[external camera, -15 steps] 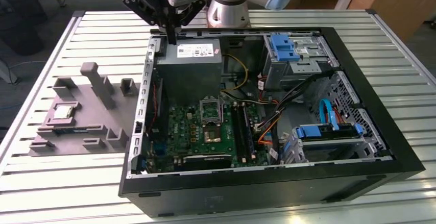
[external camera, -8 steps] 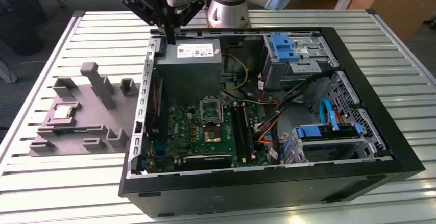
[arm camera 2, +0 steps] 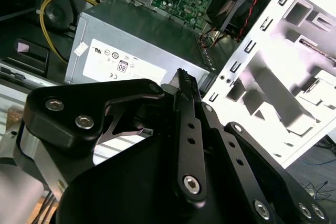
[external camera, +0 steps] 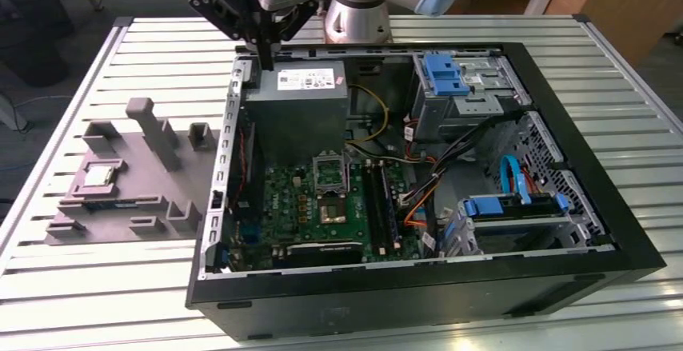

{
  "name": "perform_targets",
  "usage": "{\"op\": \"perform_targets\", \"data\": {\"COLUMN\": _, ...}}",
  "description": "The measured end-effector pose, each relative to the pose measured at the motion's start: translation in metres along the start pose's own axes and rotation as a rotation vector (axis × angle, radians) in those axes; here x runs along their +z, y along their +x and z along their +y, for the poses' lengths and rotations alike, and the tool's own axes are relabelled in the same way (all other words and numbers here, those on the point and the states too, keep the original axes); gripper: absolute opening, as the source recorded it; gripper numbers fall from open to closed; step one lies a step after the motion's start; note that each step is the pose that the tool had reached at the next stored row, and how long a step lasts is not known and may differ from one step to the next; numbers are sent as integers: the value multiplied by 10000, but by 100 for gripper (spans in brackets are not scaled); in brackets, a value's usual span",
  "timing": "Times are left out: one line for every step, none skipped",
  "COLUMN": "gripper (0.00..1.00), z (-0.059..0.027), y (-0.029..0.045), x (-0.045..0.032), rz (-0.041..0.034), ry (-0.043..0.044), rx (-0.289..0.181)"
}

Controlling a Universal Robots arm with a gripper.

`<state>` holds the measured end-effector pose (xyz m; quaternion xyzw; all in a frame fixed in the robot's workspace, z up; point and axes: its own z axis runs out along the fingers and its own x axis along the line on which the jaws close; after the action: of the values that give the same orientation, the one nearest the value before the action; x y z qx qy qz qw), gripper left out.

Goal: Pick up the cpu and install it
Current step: 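Reach for the cpu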

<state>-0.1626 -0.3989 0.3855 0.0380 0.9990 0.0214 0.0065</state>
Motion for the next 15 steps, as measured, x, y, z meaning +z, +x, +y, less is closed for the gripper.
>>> {"op": "perform_targets", "data": {"gripper": 11, "z": 0, "y": 2, "x": 0, "rz": 1, "ry": 0, "rx": 0}}
{"op": "perform_targets", "data": {"gripper": 11, "z": 0, "y": 3, "x": 1, "rz": 3, "ry": 0, "rx": 0}}
{"op": "perform_targets", "data": {"gripper": 11, "z": 0, "y": 5, "x": 1, "rz": 3, "ry": -1, "rx": 0}}
{"op": "perform_targets", "data": {"gripper": 11, "z": -1, "y": 6, "x": 2, "rz": 5, "ry": 0, "rx": 0}}
{"op": "perform_targets", "data": {"gripper": 11, "z": -1, "y": 12, "x": 3, "rz": 11, "ry": 1, "rx": 0}}
{"op": "perform_targets", "data": {"gripper": 11, "z": -1, "y": 17, "x": 5, "rz": 15, "ry": 0, "rx": 1}}
{"op": "perform_targets", "data": {"gripper": 11, "z": -2, "y": 18, "x": 5, "rz": 16, "ry": 0, "rx": 0}}
{"op": "perform_targets", "data": {"gripper": 11, "z": -2, "y": 20, "x": 5, "rz": 17, "ry": 0, "rx": 1}}
{"op": "perform_targets", "data": {"gripper": 11, "z": -2, "y": 22, "x": 6, "rz": 18, "ry": 0, "rx": 1}}
{"op": "perform_targets", "data": {"gripper": 11, "z": -2, "y": 24, "x": 6, "rz": 18, "ry": 0, "rx": 1}}
{"op": "perform_targets", "data": {"gripper": 11, "z": -2, "y": 26, "x": 6, "rz": 19, "ry": 1, "rx": 1}}
{"op": "perform_targets", "data": {"gripper": 11, "z": -2, "y": 28, "x": 7, "rz": 20, "ry": 1, "rx": 1}}
{"op": "perform_targets", "data": {"gripper": 11, "z": -3, "y": 30, "x": 7, "rz": 20, "ry": 1, "rx": 1}}
{"op": "perform_targets", "data": {"gripper": 11, "z": -3, "y": 32, "x": 7, "rz": 21, "ry": 1, "rx": 1}}
{"op": "perform_targets", "data": {"gripper": 11, "z": -3, "y": 35, "x": 7, "rz": 22, "ry": 1, "rx": 1}}
